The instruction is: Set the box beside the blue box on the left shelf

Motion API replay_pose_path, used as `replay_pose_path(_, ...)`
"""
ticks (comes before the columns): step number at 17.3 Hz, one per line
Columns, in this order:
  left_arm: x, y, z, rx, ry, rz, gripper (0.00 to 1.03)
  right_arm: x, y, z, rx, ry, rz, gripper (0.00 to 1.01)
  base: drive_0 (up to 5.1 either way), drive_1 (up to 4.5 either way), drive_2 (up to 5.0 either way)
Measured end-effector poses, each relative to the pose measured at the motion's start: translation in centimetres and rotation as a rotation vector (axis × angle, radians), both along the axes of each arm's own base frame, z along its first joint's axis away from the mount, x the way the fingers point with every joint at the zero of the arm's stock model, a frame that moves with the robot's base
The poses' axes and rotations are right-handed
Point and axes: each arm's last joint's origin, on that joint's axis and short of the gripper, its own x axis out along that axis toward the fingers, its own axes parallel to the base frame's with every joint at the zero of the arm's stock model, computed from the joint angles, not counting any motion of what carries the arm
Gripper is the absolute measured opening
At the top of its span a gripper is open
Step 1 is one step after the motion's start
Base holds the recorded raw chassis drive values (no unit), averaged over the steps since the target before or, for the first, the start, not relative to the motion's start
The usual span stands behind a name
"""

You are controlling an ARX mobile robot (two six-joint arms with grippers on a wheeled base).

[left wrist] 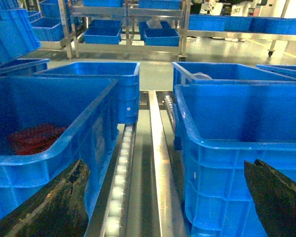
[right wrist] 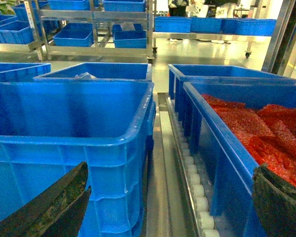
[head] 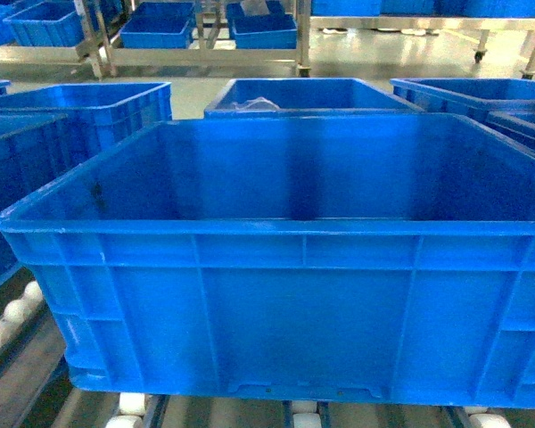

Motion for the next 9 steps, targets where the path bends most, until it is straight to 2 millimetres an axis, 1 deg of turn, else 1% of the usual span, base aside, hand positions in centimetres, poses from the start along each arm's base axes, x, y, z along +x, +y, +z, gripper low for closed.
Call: replay_pose_path(9, 0.00, 0.00, 0.00, 0.000, 0.000, 0.000, 0.98, 0.00, 0.00, 0.00, 0.000, 0.000, 0.000, 0.98, 0.0, 0.00, 0.0)
